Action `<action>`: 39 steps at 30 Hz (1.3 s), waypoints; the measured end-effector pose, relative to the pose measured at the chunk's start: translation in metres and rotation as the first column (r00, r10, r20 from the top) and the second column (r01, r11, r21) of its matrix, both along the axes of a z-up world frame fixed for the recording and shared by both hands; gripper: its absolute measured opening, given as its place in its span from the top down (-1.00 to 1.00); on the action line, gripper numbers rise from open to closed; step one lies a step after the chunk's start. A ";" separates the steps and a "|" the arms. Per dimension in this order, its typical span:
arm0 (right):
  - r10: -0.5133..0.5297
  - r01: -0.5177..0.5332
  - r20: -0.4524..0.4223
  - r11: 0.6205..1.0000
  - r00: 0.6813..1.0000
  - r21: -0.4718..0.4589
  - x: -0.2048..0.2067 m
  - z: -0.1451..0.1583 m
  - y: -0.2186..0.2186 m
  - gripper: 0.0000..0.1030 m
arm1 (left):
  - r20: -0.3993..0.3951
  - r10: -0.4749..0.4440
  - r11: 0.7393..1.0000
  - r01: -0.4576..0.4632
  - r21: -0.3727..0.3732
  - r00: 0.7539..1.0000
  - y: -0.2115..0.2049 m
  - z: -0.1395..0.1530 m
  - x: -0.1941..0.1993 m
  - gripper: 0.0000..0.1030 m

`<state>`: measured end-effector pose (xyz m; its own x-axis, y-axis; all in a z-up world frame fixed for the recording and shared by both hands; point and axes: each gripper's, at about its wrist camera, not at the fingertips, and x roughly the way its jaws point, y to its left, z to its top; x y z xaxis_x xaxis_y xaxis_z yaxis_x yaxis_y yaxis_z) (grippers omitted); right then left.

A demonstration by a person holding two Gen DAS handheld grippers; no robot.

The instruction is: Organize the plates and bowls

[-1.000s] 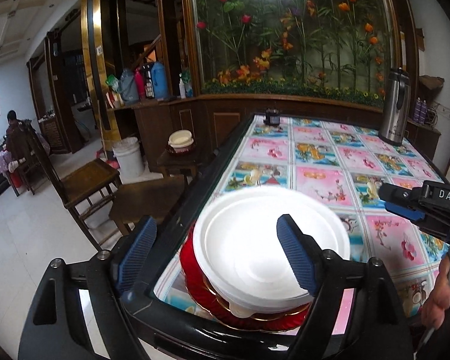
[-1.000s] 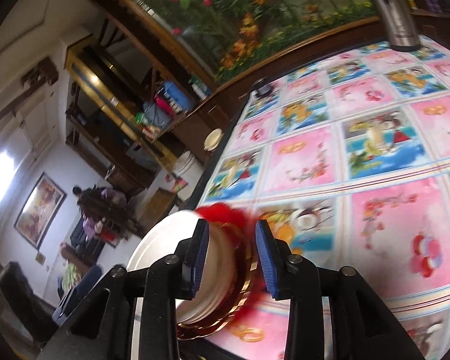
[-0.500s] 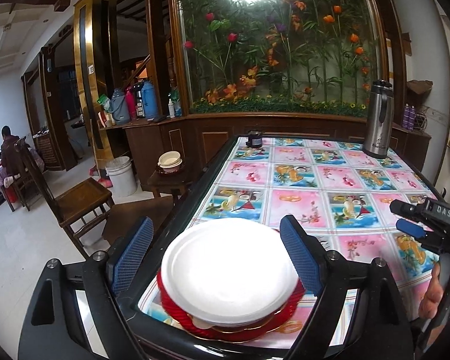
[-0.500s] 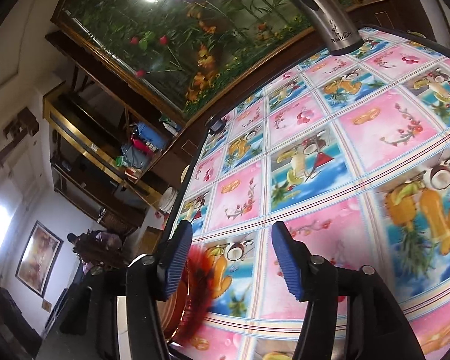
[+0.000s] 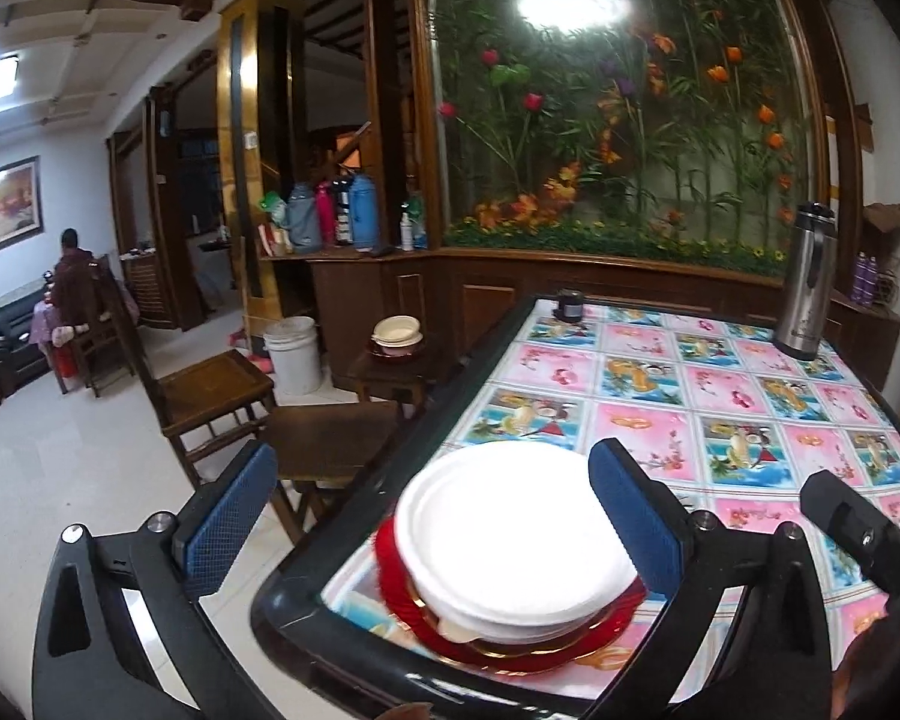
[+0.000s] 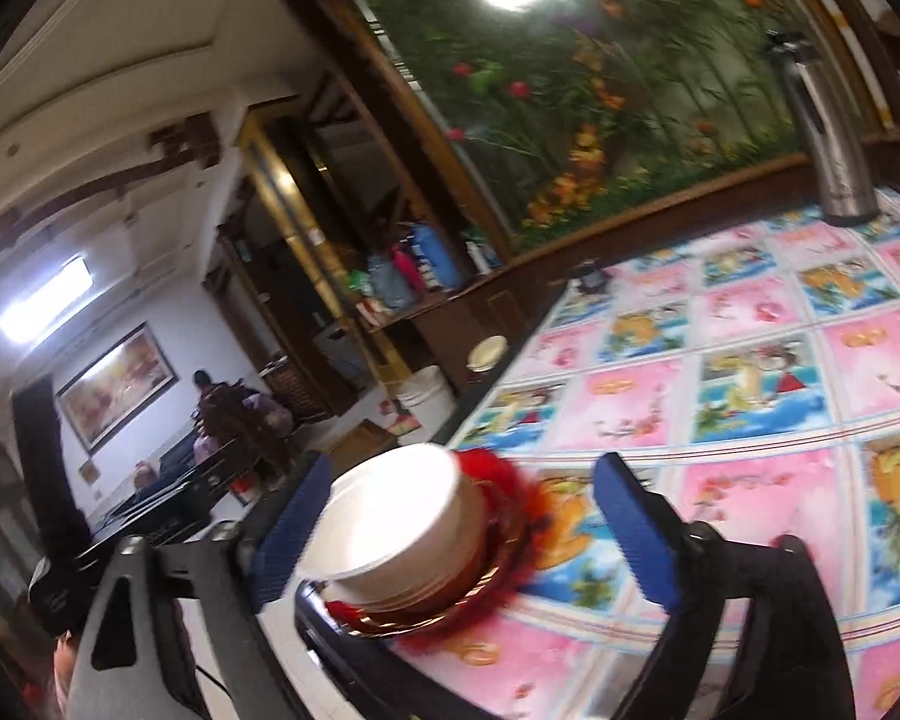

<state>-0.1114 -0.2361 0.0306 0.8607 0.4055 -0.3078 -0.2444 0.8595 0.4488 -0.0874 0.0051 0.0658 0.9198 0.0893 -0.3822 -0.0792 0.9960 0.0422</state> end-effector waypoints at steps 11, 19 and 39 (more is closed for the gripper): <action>-0.042 0.047 0.054 0.995 0.998 -0.089 -0.021 0.000 0.056 -0.98 | -0.051 0.041 0.999 -0.042 -0.016 0.998 0.027 -0.016 -0.015 -1.00; -0.006 0.010 0.038 0.995 0.999 -0.095 -0.022 0.001 0.064 -0.98 | -0.062 0.067 0.998 -0.067 -0.004 0.996 0.036 -0.019 -0.022 -1.00; 0.025 -0.013 0.065 0.985 0.998 -0.173 -0.030 0.003 0.082 -0.98 | -0.069 0.057 0.998 -0.057 -0.008 0.996 0.043 -0.023 -0.032 -1.00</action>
